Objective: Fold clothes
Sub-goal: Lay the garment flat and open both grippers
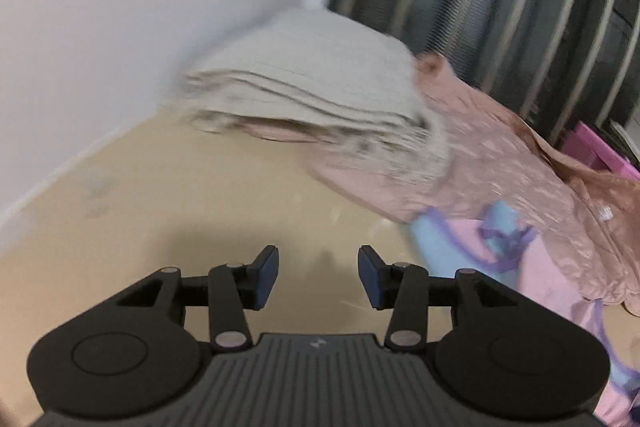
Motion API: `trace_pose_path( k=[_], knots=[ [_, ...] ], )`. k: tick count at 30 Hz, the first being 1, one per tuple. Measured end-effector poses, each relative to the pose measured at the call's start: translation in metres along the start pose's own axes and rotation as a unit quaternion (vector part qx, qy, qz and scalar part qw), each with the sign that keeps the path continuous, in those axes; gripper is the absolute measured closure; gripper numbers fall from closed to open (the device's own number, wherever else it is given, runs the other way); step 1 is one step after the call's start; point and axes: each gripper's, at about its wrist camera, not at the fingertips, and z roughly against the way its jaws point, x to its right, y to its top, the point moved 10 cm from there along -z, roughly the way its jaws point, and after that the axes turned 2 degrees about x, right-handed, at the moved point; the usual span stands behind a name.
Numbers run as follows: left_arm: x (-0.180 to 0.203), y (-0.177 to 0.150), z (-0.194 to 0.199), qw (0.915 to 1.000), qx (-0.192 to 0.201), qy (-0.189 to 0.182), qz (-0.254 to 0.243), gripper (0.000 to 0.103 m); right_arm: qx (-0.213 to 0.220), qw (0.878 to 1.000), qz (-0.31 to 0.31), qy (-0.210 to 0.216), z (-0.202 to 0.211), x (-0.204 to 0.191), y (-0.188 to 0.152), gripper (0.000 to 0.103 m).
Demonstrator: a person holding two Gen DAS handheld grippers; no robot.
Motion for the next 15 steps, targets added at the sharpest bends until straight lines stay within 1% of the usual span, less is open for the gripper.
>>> trace_pose_path(
  k=[2,3,5,6,8,9,10,12,14,15],
  knots=[
    [0.029,0.007,-0.031,0.9998,-0.017,-0.009,-0.004,0.058,0.003,1.0,-0.004,-0.001,0.002,0.0,-0.002,0.059],
    [0.043,0.009,-0.046,0.9993,-0.031,-0.01,-0.016,0.058,0.004,1.0,-0.006,-0.001,0.003,0.0,-0.002,0.059],
    [0.061,0.01,-0.071,0.9985,-0.047,0.003,-0.027,0.059,0.004,1.0,-0.014,-0.004,0.006,0.002,-0.004,0.059],
    [0.065,0.009,-0.08,0.9982,-0.051,0.009,-0.031,0.063,0.004,1.0,-0.016,-0.008,0.007,0.003,-0.005,0.059],
    [0.071,0.004,-0.087,0.9975,-0.059,0.002,-0.039,0.102,0.004,1.0,-0.018,-0.015,0.01,0.002,-0.007,0.059],
    [0.073,0.001,-0.088,0.9973,-0.06,-0.002,-0.041,0.102,0.005,1.0,-0.018,-0.015,0.011,0.002,-0.008,0.059],
    [0.068,-0.002,-0.082,0.9978,-0.053,-0.004,-0.039,0.102,0.006,1.0,-0.018,-0.013,0.012,0.003,-0.009,0.059],
    [0.049,-0.007,-0.059,0.9992,-0.024,0.003,-0.033,0.103,0.007,1.0,-0.016,-0.009,0.013,0.003,-0.009,0.059],
    [0.021,-0.005,-0.022,0.9984,0.029,0.029,-0.04,0.103,0.003,1.0,-0.013,-0.005,0.012,0.004,-0.007,0.059],
    [0.002,-0.006,0.0,0.9959,0.059,0.052,-0.046,0.103,-0.001,1.0,-0.011,-0.002,0.009,0.003,-0.005,0.059]
  ],
)
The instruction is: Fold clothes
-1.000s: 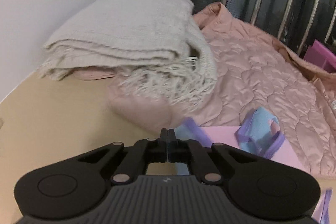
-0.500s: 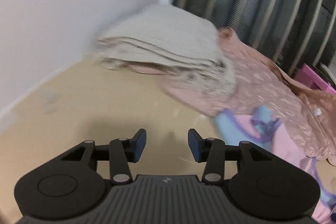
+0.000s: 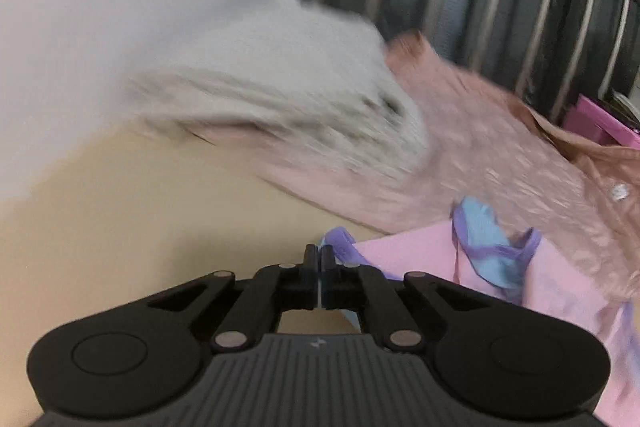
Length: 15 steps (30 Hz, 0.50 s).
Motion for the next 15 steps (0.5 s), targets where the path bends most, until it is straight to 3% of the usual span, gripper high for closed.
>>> trace_pose_path(
  k=[3,5,7,9,11,15],
  knots=[
    [-0.065,-0.009,0.077,0.9921,0.085,0.09,0.021,0.103,-0.012,1.0,0.01,0.013,-0.014,-0.004,0.012,0.059],
    [-0.075,-0.026,0.12,0.9857,0.12,0.117,0.018,0.102,-0.021,0.999,0.029,0.014,-0.029,-0.01,0.025,0.058],
    [-0.053,-0.055,0.134,0.9896,0.098,0.092,-0.051,0.097,-0.034,0.998,0.052,-0.008,-0.047,-0.015,0.041,0.055],
    [-0.044,-0.083,0.137,0.9938,0.069,0.067,-0.056,0.09,-0.044,0.995,0.079,-0.052,-0.052,-0.021,0.063,0.059],
    [-0.057,-0.095,0.139,0.9962,0.05,0.072,-0.007,0.077,-0.012,0.993,0.11,-0.044,-0.038,-0.048,0.091,0.056],
    [-0.095,-0.099,0.14,0.9908,0.027,0.082,0.104,0.069,0.052,0.983,0.17,0.038,-0.014,-0.127,0.139,0.048]
  ],
)
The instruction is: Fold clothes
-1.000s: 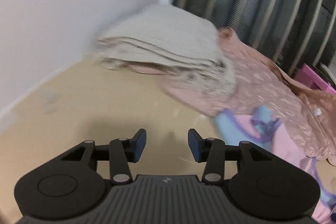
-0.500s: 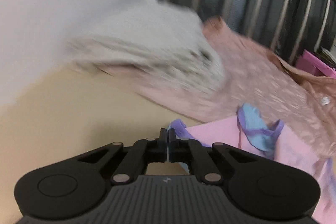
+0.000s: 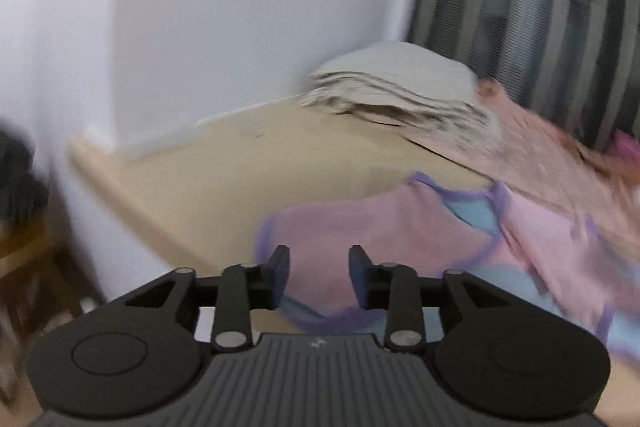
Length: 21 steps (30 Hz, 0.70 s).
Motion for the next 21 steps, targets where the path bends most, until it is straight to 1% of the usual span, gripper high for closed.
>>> trace_pose_path(
  k=[1,2,4,5,7,9,10,11,12,13,14,15,16,17,18,19,21],
  knots=[
    [-0.009,0.003,-0.003,0.9999,0.0,0.009,0.013,0.067,0.008,0.999,0.021,0.027,-0.007,-0.022,0.015,0.048],
    [-0.017,0.007,-0.007,0.9995,0.005,0.027,0.014,0.064,0.013,0.997,0.043,0.056,-0.017,-0.045,0.029,0.048],
    [-0.028,0.01,-0.014,0.9989,0.007,0.043,0.016,0.063,0.009,0.991,0.085,0.102,-0.046,-0.092,0.052,0.048],
    [-0.031,0.012,-0.017,0.9988,0.007,0.045,0.018,0.063,0.004,0.988,0.102,0.117,-0.063,-0.112,0.061,0.048],
    [-0.031,0.014,-0.02,0.9991,0.007,0.038,0.017,0.063,-0.017,0.983,0.127,0.131,-0.098,-0.141,0.074,0.05],
    [-0.027,0.014,-0.021,0.9992,0.009,0.037,-0.004,0.063,-0.06,0.98,0.132,0.139,-0.137,-0.16,0.077,0.054],
    [-0.024,0.012,-0.019,0.9991,0.01,0.037,-0.018,0.061,-0.089,0.978,0.13,0.138,-0.154,-0.162,0.075,0.066],
    [-0.021,0.011,-0.018,0.9988,0.012,0.036,-0.031,0.06,-0.115,0.976,0.125,0.135,-0.169,-0.163,0.072,0.082],
    [-0.02,0.009,-0.017,0.9983,0.016,0.036,-0.043,0.06,-0.139,0.975,0.117,0.13,-0.178,-0.161,0.068,0.088],
    [-0.017,0.007,-0.016,0.9974,0.021,0.04,-0.057,0.06,-0.156,0.973,0.112,0.129,-0.183,-0.16,0.065,0.096],
    [-0.014,0.005,-0.016,0.9959,0.026,0.045,-0.074,0.059,-0.166,0.971,0.111,0.132,-0.183,-0.159,0.064,0.098],
    [-0.011,0.003,-0.015,0.9947,0.03,0.048,-0.087,0.059,-0.164,0.971,0.111,0.132,-0.18,-0.158,0.065,0.1],
    [-0.009,0.003,-0.015,0.9942,0.032,0.045,-0.092,0.059,-0.129,0.978,0.107,0.125,-0.167,-0.153,0.072,0.1],
    [-0.008,0.003,-0.016,0.9945,0.03,0.038,-0.093,0.059,-0.072,0.986,0.098,0.115,-0.146,-0.146,0.085,0.1],
    [-0.007,0.003,-0.017,0.9949,0.028,0.03,-0.092,0.059,-0.015,0.991,0.088,0.104,-0.124,-0.139,0.099,0.1],
    [-0.006,0.002,-0.017,0.9951,0.027,0.024,-0.092,0.059,0.03,0.991,0.075,0.104,-0.102,-0.131,0.106,0.1],
    [-0.003,0.002,-0.018,0.9947,0.028,0.019,-0.097,0.059,0.081,0.986,0.044,0.137,-0.059,-0.117,0.104,0.1]
  ],
)
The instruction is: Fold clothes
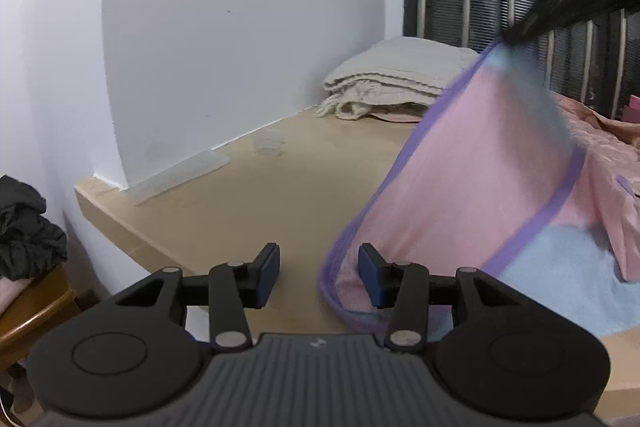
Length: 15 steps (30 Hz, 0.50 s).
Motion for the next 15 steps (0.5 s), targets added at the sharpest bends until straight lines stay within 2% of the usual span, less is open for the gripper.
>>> trace_pose_path(
  k=[1,3,5,6,9,11,13,15],
  knots=[
    [0.001,0.0,0.0,1.0,0.001,-0.002,-0.002,0.058,0.013,1.0,-0.011,0.013,0.017,0.002,-0.003,0.1],
    [0.003,0.0,-0.001,0.9999,0.002,-0.007,-0.007,0.058,-0.024,0.999,-0.015,0.023,0.02,0.006,-0.028,0.1],
    [0.005,0.0,-0.002,0.9999,0.004,-0.01,-0.011,0.057,-0.072,0.997,0.002,-0.006,0.004,0.012,-0.055,0.1],
    [0.006,0.001,-0.003,0.9999,0.005,-0.01,-0.013,0.056,-0.082,0.996,0.011,-0.018,-0.005,0.013,-0.06,0.1],
    [0.006,0.002,-0.005,0.9998,0.005,-0.004,-0.019,0.052,-0.079,0.996,0.039,-0.025,-0.033,0.01,-0.052,0.1],
    [0.003,0.005,-0.01,0.9997,0.004,0.008,-0.022,0.049,-0.041,0.994,0.072,-0.07,-0.058,0.009,-0.029,0.1],
    [-0.007,0.011,-0.019,0.9993,-0.005,0.035,-0.01,0.049,-0.019,0.992,0.091,-0.087,-0.086,0.005,-0.013,0.101],
    [-0.024,0.016,-0.027,0.9977,-0.022,0.056,0.029,0.049,-0.067,0.989,0.099,-0.086,-0.115,0.002,-0.015,0.095]
  ],
)
